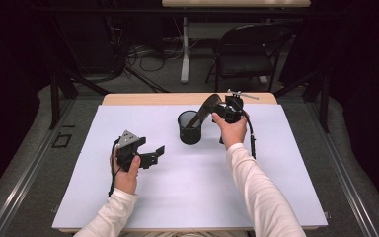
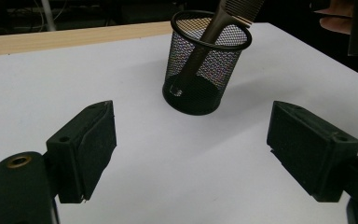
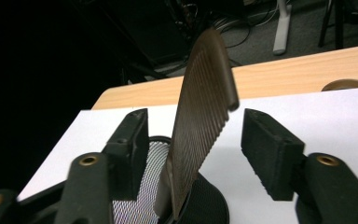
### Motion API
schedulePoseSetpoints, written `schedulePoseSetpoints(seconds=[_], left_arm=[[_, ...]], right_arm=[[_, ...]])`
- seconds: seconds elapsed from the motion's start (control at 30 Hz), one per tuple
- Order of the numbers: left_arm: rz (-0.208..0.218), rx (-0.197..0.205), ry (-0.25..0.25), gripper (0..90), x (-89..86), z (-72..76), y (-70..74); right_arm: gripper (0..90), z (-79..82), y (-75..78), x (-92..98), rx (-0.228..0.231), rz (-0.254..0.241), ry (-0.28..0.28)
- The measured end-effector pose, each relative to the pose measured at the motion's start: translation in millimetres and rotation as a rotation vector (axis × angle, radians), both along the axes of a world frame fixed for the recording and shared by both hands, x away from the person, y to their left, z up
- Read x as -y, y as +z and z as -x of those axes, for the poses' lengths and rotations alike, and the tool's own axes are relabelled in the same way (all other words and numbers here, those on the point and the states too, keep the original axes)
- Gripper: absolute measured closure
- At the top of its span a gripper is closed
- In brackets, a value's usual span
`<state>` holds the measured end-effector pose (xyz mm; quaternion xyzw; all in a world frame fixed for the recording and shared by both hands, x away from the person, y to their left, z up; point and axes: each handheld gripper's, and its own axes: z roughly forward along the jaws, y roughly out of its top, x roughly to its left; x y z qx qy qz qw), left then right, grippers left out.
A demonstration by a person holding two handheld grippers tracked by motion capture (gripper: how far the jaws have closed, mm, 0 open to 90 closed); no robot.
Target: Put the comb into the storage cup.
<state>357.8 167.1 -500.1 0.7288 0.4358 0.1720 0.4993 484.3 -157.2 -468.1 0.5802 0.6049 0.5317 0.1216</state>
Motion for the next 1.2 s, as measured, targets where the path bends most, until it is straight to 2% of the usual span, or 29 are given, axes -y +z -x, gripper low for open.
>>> schedulePoseSetpoints(seconds=[0.2, 0.5, 0.63, 0.87, 1.0, 1.2], left_arm=[[0.0, -0.007, 0.006, 15.8, -0.4, -1.3, -0.8], [0.008, -0.005, 0.005, 15.8, 0.4, -3.0, -1.2], [0.008, -0.008, 0.003, 15.8, 1.3, -3.8, -1.9], [0.009, -0.005, -0.002, 15.8, 3.2, -3.8, -1.6], [0.006, -0.006, -0.004, 15.8, 3.5, -3.9, -1.9], [0.008, -0.004, -0.006, 15.8, 2.4, -3.5, -1.3]], right_arm=[[38.4, 2.2, -2.8, -0.3, -0.016, 0.035, 0.026], [38.2, 9.8, -4.1, 1.4, -0.008, 0.041, 0.03], [39.3, 13.7, -3.5, 1.8, -0.005, 0.072, 0.048], [39.9, 18.8, -2.3, 0.2, 0.032, 0.137, 0.061], [39.6, 21.4, -1.2, 0.2, 0.017, 0.18, 0.054], [38.8, 24.2, -1.7, 0.9, 0.022, 0.189, 0.054]])
